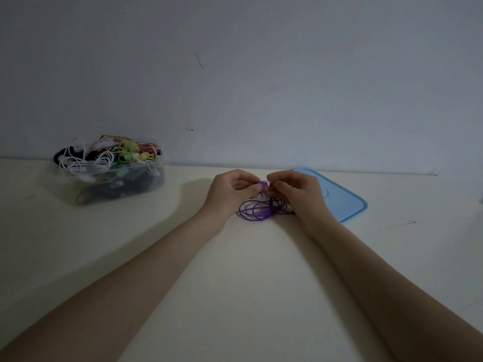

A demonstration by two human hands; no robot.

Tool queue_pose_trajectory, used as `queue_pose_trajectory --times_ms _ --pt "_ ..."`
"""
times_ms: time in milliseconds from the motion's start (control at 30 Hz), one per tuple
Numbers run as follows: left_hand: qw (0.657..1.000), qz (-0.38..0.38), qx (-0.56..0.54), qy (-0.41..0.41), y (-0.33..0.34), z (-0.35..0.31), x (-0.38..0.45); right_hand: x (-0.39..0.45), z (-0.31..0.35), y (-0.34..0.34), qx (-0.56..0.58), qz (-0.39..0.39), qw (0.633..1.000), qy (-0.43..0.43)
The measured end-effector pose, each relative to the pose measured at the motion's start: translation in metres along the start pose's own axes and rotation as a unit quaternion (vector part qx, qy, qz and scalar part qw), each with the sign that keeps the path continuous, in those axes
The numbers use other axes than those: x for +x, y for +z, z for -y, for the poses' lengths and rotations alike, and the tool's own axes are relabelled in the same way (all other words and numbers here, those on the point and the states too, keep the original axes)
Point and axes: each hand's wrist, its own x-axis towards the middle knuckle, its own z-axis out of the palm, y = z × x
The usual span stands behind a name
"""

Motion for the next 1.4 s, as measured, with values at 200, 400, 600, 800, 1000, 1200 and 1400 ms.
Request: queue_pose_trajectory --times_ms 200,400,600,800,1000,1200,1400 --pt "1.0 0.001 -0.013 0.0 -0.0008 0.0 0.0004 -0.0022 0.0015 -0.0021 0.008 0.014 1.0 0.006" --pt "1.0 0.019 -0.02 0.001 -0.0029 -0.0001 0.001 -0.003 0.003 -0.0044 0.051 0.033 0.998 0.029" --pt "0.999 0.038 -0.023 0.014 -0.0045 -0.0015 -0.0003 -0.0034 0.0025 -0.006 0.061 0.044 0.997 0.029" --pt "0.998 0.051 -0.017 0.013 -0.0075 -0.0017 -0.0003 -0.0031 0.002 -0.0066 0.07 0.049 0.996 0.035" --pt "0.998 0.061 -0.025 0.009 -0.0084 -0.002 -0.0014 -0.0041 0.0037 -0.0073 0.076 0.055 0.995 0.038" --pt "0.998 0.049 -0.038 -0.004 -0.0079 -0.0007 0.0004 -0.0044 0.0048 -0.0059 0.087 0.059 0.994 0.041" --pt "0.998 0.048 -0.033 -0.001 -0.0079 0.0004 0.0008 -0.005 0.0043 -0.0067 0.083 0.059 0.994 0.04"
